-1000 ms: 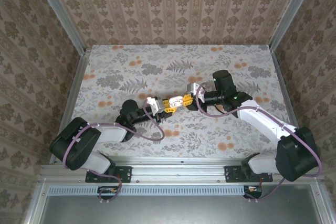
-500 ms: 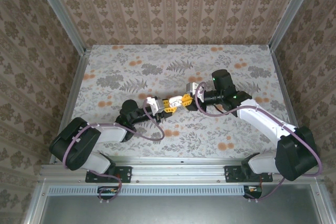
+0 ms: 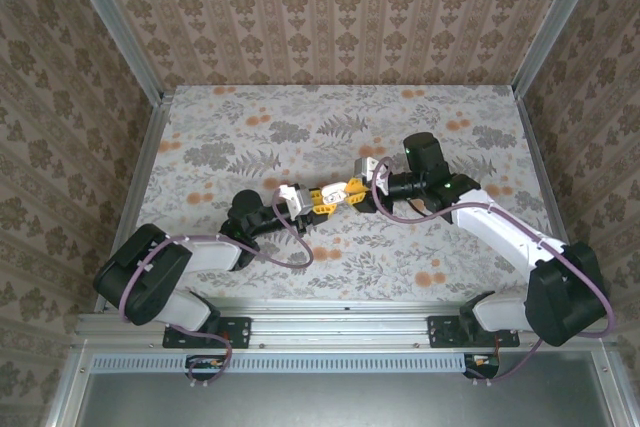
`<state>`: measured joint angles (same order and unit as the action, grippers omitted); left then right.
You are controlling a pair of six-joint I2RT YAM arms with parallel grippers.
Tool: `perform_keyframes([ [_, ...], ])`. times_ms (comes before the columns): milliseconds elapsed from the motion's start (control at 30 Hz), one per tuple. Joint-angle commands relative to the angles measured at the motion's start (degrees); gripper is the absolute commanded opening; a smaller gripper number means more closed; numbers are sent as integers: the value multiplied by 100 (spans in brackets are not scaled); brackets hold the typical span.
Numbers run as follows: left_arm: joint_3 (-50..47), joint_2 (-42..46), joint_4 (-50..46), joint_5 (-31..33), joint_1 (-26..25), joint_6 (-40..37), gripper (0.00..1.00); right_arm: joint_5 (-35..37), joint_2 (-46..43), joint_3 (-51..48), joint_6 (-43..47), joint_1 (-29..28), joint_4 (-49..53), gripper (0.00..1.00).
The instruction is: Insert wireless bluetooth earbuds into charging case
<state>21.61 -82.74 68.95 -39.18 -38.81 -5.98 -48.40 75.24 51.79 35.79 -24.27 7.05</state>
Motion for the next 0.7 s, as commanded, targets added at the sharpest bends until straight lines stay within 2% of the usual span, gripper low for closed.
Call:
perform_keyframes([
  [0, 118, 250, 447, -378, -46, 55, 0, 222, -136, -80, -62, 82, -47, 29],
  [433, 147, 218, 453, -441, -30, 150, 0, 2, -271, -205, -133, 154, -209, 32],
  [667, 142, 157, 468, -505, -13, 179, 0, -99, -646, -486, -360, 248, -614, 34],
])
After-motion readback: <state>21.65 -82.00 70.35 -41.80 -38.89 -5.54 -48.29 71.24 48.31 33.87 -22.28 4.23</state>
